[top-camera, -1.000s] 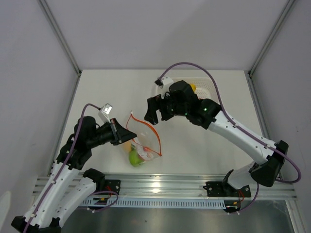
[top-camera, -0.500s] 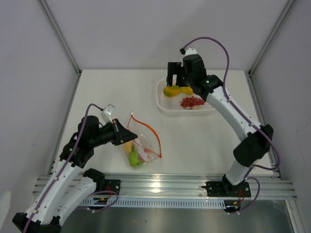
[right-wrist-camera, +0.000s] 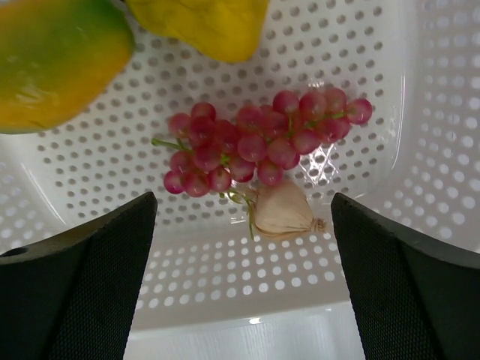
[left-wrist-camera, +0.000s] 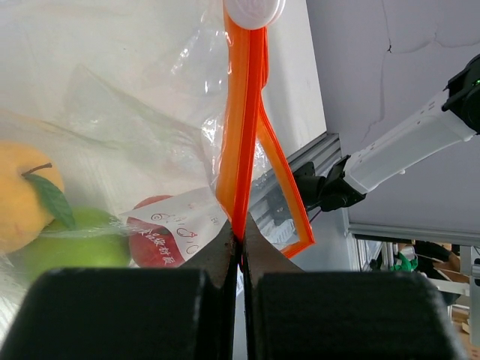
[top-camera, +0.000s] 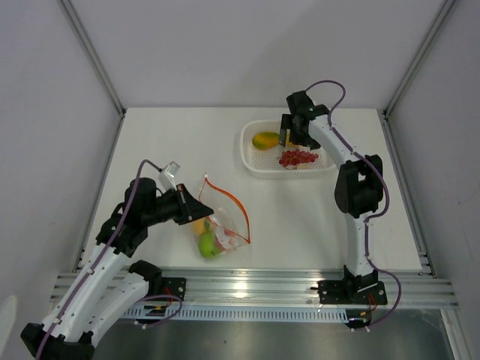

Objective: Place the food in the zip-top bag and seal the zipper
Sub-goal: Pick up the fake fruit from the bin.

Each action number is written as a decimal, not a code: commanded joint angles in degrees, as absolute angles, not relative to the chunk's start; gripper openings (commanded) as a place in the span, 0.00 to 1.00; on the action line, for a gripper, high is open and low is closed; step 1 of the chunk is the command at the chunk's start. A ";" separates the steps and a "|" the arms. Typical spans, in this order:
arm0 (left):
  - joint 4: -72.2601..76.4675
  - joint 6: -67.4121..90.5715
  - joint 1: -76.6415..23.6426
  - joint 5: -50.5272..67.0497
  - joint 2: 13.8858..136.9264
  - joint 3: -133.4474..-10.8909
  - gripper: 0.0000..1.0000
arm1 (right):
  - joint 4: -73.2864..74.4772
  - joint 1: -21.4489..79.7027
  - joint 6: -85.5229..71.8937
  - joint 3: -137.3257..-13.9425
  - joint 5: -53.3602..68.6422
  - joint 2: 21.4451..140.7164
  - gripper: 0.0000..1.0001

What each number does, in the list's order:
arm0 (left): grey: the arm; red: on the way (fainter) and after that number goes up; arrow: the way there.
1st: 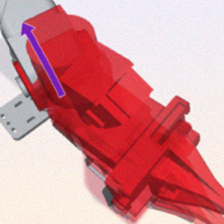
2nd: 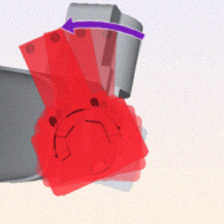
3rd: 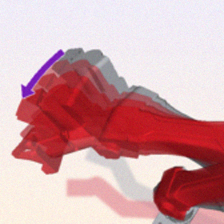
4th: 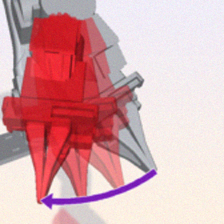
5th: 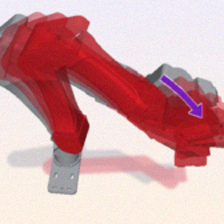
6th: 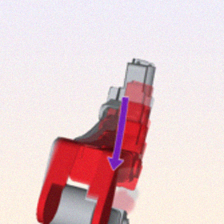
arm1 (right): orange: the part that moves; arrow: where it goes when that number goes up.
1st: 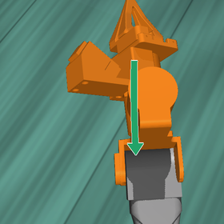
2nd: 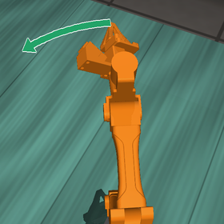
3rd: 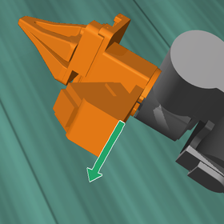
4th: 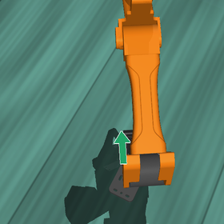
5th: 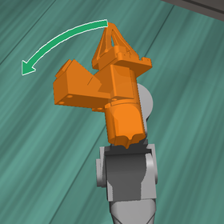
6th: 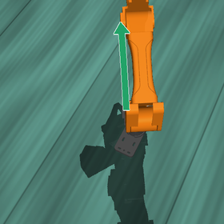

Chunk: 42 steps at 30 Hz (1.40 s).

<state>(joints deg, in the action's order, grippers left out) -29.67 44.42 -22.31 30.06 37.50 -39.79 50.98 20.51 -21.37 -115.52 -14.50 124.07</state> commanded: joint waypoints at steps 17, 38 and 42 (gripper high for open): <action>-27.07 43.59 -21.71 31.02 37.18 -38.14 0.01 | 46.94 19.43 -22.85 -99.58 -11.16 120.32 0.91; -26.54 44.03 -21.71 31.38 37.71 -37.88 0.01 | 44.82 18.72 -19.95 -99.84 -7.91 111.29 0.38; -26.46 44.21 -21.71 31.46 37.53 -37.79 0.01 | 44.91 20.21 -19.42 -99.32 -7.47 106.19 0.37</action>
